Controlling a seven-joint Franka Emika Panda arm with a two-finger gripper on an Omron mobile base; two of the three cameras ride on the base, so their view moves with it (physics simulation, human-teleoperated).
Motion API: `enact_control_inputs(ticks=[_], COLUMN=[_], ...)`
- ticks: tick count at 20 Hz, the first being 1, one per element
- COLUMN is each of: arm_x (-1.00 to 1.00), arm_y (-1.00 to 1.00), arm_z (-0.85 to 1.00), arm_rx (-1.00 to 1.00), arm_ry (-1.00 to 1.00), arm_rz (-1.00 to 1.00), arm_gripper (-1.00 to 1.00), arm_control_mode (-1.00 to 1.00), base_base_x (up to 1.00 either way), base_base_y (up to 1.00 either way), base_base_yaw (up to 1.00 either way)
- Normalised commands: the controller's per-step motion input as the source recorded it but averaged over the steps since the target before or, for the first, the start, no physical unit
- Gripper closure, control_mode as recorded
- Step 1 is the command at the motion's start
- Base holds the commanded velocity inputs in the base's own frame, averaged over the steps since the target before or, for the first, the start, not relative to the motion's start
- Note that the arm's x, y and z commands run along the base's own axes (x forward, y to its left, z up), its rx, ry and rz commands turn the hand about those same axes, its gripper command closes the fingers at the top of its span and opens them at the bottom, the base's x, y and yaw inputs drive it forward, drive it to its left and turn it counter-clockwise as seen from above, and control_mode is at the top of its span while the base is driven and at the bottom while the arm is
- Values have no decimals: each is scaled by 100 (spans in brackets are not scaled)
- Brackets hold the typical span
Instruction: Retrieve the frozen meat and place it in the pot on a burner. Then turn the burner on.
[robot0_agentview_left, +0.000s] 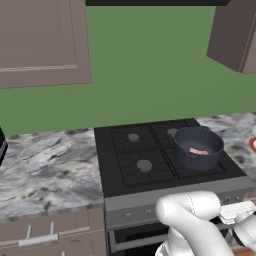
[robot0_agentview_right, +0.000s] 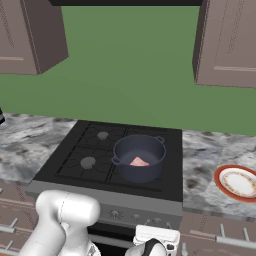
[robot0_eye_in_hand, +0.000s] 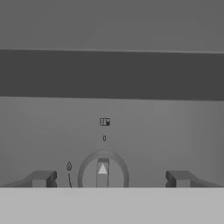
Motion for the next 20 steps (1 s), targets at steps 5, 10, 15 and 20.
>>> enact_control_inputs(ticks=[5, 10, 15, 20], arm_x=[0, 0, 0, 0], arm_y=[0, 0, 0, 2], arm_z=[0, 0, 0, 0], arm_rx=[0, 0, 0, -7], arm_ry=[0, 0, 0, 0], arm_rz=[0, 0, 0, 11], arm_gripper=[100, 100, 100, 100], arm_control_mode=[-100, -100, -100, -100], base_base_x=[0, 0, 0, 0], base_base_y=[0, 0, 0, 0], base_base_yaw=[0, 0, 0, 0])
